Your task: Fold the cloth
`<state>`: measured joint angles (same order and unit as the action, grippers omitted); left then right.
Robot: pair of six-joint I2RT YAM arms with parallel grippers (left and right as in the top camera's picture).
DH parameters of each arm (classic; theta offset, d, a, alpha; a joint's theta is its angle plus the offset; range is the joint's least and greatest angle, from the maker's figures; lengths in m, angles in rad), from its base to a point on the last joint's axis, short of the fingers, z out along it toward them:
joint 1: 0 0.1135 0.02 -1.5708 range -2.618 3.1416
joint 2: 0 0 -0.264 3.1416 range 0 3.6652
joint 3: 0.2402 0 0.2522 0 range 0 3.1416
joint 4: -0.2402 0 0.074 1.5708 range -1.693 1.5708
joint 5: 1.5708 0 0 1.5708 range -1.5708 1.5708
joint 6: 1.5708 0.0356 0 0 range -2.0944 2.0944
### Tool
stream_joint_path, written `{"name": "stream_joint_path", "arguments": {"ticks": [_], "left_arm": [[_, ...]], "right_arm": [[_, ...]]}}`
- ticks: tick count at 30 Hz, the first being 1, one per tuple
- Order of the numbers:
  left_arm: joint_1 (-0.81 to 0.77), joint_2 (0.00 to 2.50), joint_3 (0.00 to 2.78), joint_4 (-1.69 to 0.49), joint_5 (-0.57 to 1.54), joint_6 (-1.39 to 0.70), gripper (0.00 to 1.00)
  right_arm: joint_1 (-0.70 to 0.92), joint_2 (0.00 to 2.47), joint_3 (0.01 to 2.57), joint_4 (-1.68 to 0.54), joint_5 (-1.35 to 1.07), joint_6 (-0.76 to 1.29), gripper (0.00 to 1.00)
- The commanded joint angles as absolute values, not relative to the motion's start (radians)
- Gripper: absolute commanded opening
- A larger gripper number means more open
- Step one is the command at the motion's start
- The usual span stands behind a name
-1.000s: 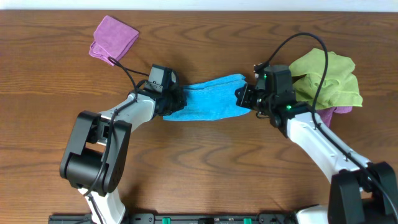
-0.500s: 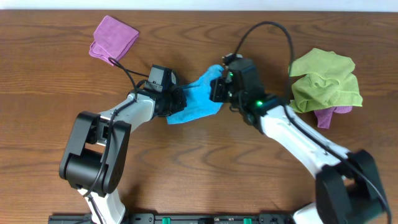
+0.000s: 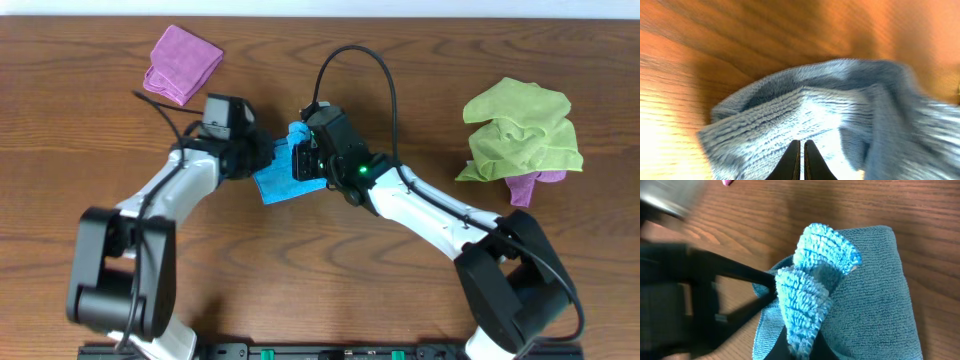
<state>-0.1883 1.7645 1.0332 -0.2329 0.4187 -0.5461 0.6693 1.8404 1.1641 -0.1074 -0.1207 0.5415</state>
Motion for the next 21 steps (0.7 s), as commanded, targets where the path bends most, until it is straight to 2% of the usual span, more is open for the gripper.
{"name": "stream_joint_path", "arguments": {"ticks": [1,10,21], "left_arm": [[-0.163,1.688,1.047,-0.253,0.414,-0.518,0.06],[-0.062,1.529,1.047,-0.332,0.329,-0.493,0.06],[-0.026,1.52,1.047,-0.401,0.333,-0.489,0.06]], "right_arm": [[0.691,1.86,1.186,-0.1,-0.109,0.517,0.01],[0.744,1.927,1.187,-0.068,-0.109,0.5,0.01],[0.761,1.966,1.188,0.039,-0.071,0.546,0.01]]}}
